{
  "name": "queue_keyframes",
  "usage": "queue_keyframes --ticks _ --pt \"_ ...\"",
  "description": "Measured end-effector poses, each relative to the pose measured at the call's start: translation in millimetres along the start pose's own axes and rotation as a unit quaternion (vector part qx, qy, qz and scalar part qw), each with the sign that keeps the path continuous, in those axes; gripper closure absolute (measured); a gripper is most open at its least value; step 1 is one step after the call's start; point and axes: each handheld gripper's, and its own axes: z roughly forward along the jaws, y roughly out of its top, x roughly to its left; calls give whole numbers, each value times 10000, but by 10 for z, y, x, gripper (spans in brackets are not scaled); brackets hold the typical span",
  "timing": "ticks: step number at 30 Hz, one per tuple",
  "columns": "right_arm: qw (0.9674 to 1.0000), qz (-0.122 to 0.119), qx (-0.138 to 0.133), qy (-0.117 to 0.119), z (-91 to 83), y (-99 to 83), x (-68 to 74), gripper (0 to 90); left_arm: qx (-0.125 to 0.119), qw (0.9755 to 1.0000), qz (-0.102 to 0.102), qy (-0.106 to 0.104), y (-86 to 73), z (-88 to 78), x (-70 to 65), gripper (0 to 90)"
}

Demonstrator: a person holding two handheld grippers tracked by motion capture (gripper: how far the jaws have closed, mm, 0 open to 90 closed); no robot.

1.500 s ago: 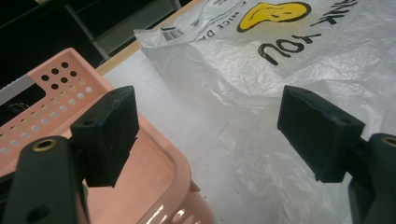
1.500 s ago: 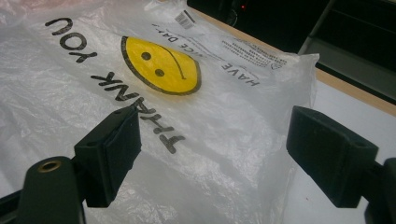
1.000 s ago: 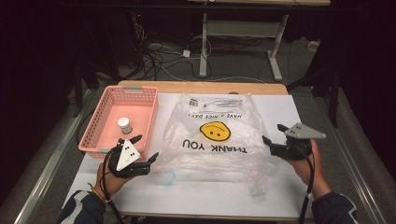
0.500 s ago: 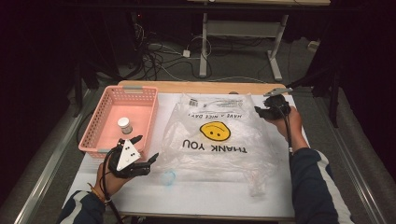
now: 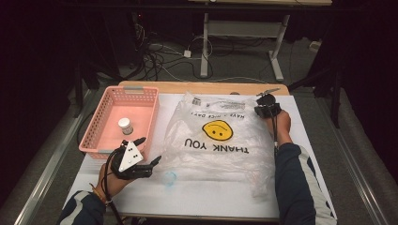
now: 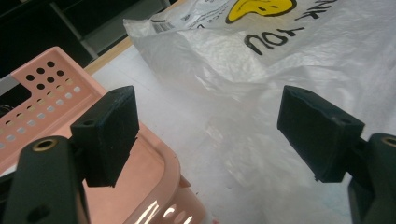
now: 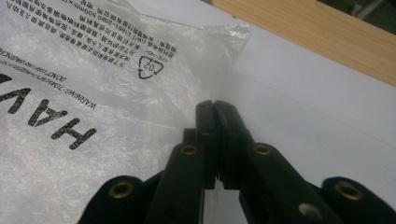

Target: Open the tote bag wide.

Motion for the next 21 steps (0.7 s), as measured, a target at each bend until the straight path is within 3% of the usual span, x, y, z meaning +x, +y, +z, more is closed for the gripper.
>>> queue_keyframes --ticks 9,12,17,21 --pt "9960 591 -85 -659 -198 -171 -315 900 0 9999 20 101 3 -13 1 206" --pt "9948 782 32 -652 -295 -288 -443 900 10 9999 -23 144 -2 -22 21 206" --pt "9950 630 65 -768 -500 -503 -502 900 52 9997 -20 222 -7 -37 31 206" --pt "9959 626 68 -655 -667 -682 -475 900 67 9996 -45 265 -10 -46 38 206"
